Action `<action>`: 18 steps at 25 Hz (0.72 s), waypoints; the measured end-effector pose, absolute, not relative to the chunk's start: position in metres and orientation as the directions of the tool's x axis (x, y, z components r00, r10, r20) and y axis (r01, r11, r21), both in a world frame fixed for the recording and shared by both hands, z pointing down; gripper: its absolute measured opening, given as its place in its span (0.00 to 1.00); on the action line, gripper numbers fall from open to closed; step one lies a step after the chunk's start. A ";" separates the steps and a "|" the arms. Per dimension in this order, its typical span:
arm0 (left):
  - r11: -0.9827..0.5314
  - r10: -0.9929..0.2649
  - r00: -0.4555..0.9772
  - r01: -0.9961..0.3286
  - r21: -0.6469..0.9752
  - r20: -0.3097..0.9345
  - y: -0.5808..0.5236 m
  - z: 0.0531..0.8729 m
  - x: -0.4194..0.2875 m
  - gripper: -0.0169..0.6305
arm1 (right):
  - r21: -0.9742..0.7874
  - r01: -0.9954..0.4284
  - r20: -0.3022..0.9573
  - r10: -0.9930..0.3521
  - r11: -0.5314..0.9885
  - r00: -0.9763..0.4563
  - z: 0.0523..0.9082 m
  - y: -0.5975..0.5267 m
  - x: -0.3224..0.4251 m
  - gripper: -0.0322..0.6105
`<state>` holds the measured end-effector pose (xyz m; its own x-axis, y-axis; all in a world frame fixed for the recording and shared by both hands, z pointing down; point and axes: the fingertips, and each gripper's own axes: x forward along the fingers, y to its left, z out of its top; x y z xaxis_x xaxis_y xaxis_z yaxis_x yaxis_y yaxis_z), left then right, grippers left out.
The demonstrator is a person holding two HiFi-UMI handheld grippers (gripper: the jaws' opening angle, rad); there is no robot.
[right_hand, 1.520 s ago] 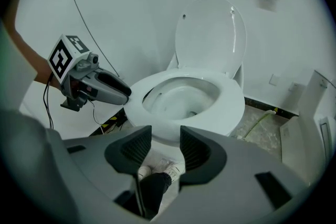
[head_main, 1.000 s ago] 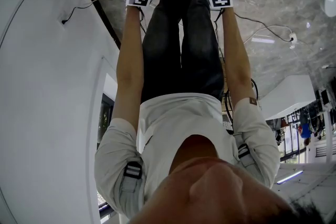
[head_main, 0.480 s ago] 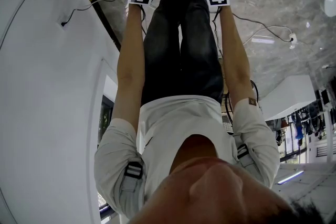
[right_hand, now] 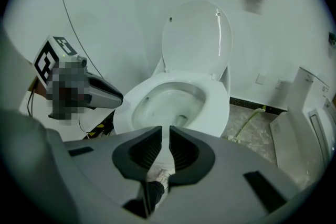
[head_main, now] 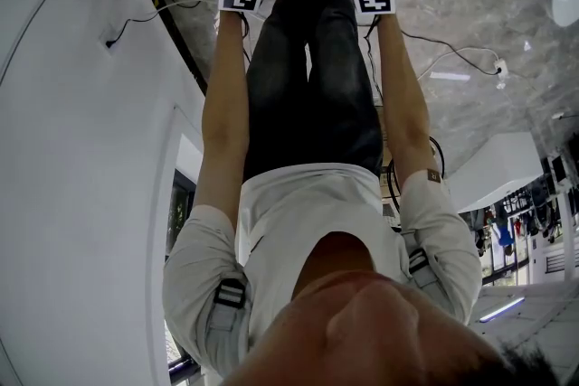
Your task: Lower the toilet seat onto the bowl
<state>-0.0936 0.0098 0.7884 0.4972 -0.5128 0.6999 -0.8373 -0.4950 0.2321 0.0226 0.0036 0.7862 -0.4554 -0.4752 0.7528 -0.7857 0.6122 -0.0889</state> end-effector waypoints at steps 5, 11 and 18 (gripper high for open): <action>-0.491 -0.572 0.488 -0.848 0.201 0.660 -0.004 0.758 -0.094 0.11 | -0.062 -0.785 0.715 -0.522 0.617 -0.466 0.755 -0.010 0.023 0.12; -0.497 -0.625 0.485 -0.852 0.167 0.611 -0.017 0.714 -0.094 0.08 | -0.029 -0.779 0.658 -0.575 0.626 -0.487 0.705 -0.021 0.022 0.10; -0.509 -0.696 0.492 -0.852 0.123 0.523 -0.033 0.634 -0.097 0.07 | 0.016 -0.772 0.570 -0.640 0.636 -0.515 0.623 -0.036 0.017 0.08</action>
